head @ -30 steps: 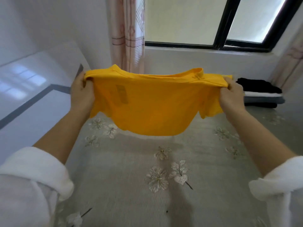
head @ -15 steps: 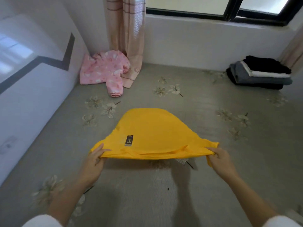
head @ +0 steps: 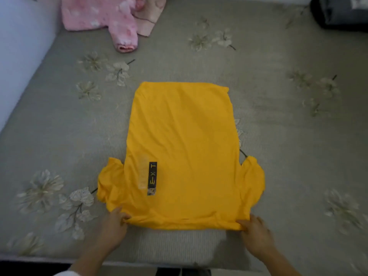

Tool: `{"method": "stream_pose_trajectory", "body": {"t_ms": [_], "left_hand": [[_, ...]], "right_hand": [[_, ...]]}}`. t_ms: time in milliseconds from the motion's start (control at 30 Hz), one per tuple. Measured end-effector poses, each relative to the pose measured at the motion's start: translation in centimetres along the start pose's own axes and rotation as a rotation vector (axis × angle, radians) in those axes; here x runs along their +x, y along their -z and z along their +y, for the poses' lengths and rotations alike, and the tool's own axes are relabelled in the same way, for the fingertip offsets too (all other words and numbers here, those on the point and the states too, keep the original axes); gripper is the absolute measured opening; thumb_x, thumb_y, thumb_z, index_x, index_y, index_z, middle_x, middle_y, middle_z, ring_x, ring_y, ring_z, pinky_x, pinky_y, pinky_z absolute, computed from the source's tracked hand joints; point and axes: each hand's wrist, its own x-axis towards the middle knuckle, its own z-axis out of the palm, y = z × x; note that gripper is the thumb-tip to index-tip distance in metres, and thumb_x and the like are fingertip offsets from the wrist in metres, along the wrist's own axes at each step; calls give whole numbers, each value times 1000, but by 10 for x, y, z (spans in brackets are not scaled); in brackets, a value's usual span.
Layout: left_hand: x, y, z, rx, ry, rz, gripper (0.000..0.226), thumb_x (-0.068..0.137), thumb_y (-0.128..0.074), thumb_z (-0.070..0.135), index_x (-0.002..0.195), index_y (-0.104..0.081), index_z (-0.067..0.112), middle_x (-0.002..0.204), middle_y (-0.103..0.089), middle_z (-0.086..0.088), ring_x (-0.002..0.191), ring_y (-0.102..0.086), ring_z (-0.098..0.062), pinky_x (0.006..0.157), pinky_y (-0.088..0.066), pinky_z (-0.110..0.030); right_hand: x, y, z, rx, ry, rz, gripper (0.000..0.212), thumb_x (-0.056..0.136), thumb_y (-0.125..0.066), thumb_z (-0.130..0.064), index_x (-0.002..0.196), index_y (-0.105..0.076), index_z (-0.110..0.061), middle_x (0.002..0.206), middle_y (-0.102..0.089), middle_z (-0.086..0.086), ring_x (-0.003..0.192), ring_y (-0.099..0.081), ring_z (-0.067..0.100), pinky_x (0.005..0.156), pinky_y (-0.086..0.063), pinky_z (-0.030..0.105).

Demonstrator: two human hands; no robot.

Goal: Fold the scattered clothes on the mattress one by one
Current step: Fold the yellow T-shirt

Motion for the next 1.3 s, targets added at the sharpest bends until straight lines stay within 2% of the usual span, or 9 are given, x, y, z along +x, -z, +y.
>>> {"method": "stream_pose_trajectory", "body": {"t_ms": [100,200,367,500,667,800,900,1133,1300], "left_hand": [[-3,-13,-1,224,136,-49,15,94,-43,29,101,-56,33,131,-47,-1,125,-38,-22,104,-27,-36],[0,-27,26,413,210,-20,26,89,-46,28,113,-50,18,128,-36,-10,123,-30,-30,102,-34,-43],[11,-81,107,193,-225,249,27,79,-60,12,105,-57,15,122,-49,-10,118,-42,-33,90,-40,-49],[24,-143,158,239,-550,177,50,88,-39,48,131,-46,22,145,-41,-15,135,-28,-32,100,-39,-52],[34,-194,181,465,-544,104,97,72,-32,85,148,-30,25,154,-24,-21,141,-17,-39,107,-5,-58],[36,-200,176,487,-554,111,107,67,-29,91,151,-25,25,157,-17,-21,142,-13,-41,108,0,-57],[38,-199,177,504,-553,106,111,65,-28,93,151,-23,24,157,-15,-21,143,-12,-40,109,3,-56],[3,-201,172,486,-862,-20,92,62,-52,68,147,-29,40,158,-19,-9,145,-13,-32,106,-13,-55],[-21,-208,186,458,-1025,-103,60,67,-55,59,124,-50,40,153,-33,2,142,-29,-22,110,-12,-47]], "right_hand": [[-5,-19,15,143,-65,-19,29,93,-47,-31,98,-65,-52,132,-52,-5,130,-39,26,104,-37,40],[0,-13,26,515,-114,211,32,82,-52,-17,60,-66,-35,83,-68,-1,84,-61,26,77,-48,39],[50,25,33,980,-364,464,14,95,-50,-13,85,-59,-7,87,-62,14,78,-57,23,69,-46,35],[99,42,38,1175,-420,405,39,91,-56,-38,105,-60,-2,100,-65,15,90,-63,28,77,-54,42],[117,61,31,1186,-245,419,7,85,-64,-14,89,-61,-9,78,-58,4,69,-53,15,54,-39,26],[109,58,58,1268,-215,604,33,81,-57,-2,60,-36,-16,57,-30,0,46,-30,5,43,-26,20],[99,51,86,1398,-294,555,28,80,-56,4,63,-43,-14,63,-39,7,58,-41,14,53,-38,25],[96,45,118,1421,-411,610,25,73,-61,12,80,-58,-12,78,-56,6,71,-51,18,60,-42,28],[106,41,121,1573,-444,382,28,78,-65,0,105,-62,-1,93,-60,13,86,-57,25,63,-47,34]]}}
